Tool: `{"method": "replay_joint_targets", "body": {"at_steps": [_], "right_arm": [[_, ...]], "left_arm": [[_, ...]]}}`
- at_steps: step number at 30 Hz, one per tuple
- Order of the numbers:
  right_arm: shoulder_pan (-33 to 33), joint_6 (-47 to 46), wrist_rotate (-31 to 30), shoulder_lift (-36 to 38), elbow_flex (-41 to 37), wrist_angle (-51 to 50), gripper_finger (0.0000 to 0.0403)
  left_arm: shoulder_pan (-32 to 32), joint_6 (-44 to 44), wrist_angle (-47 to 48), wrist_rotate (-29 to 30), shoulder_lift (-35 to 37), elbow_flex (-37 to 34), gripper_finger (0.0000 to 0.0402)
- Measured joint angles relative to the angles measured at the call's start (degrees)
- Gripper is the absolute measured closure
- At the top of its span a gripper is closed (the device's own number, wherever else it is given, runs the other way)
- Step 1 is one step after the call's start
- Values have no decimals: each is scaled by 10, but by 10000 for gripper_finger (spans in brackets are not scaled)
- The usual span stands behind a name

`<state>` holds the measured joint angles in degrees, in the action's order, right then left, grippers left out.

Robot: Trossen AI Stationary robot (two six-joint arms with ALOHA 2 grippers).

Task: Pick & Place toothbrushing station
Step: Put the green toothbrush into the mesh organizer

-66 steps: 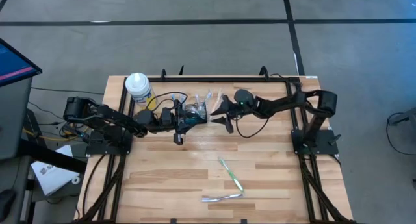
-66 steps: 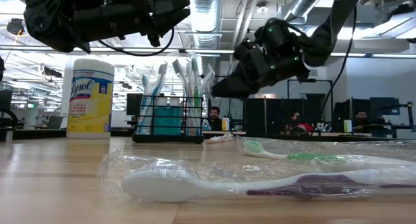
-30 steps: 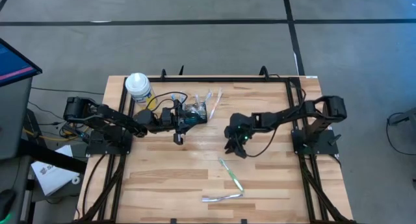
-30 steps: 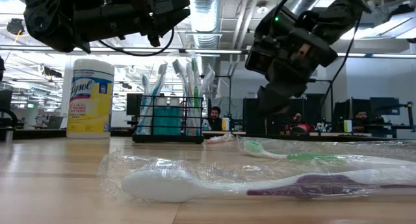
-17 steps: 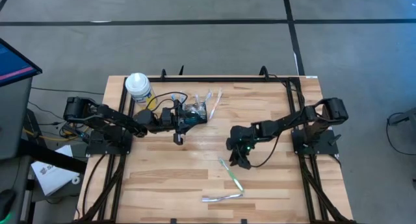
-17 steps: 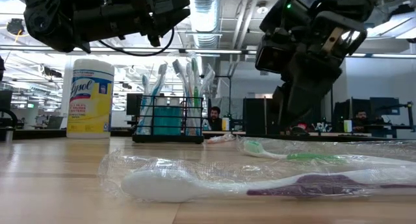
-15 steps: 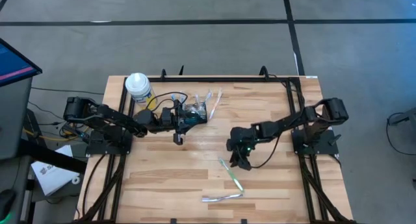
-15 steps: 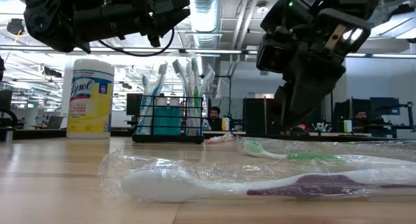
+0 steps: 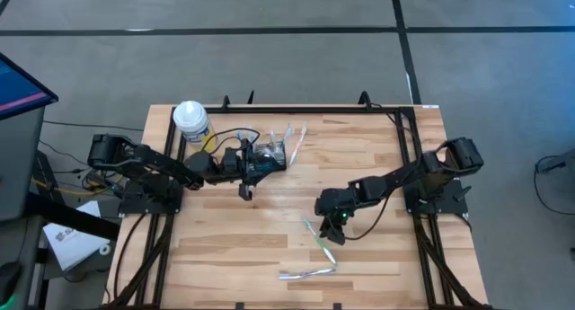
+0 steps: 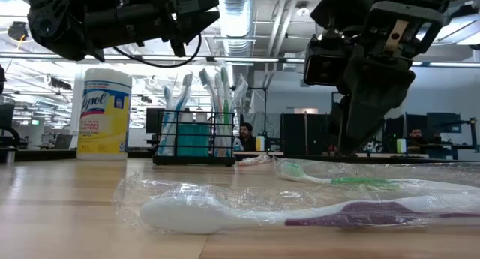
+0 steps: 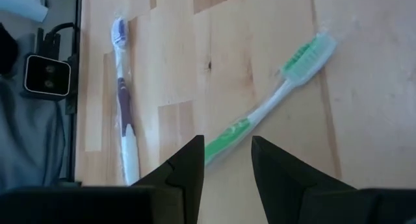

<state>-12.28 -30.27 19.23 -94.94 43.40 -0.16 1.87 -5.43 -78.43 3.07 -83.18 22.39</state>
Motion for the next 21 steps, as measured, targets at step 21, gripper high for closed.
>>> {"method": "replay_joint_targets", "body": {"at_steps": [21], "right_arm": [[-71,-103,-62,0,0,6,285]], "left_arm": [[-13,0,0,-1,0,0,256]]}}
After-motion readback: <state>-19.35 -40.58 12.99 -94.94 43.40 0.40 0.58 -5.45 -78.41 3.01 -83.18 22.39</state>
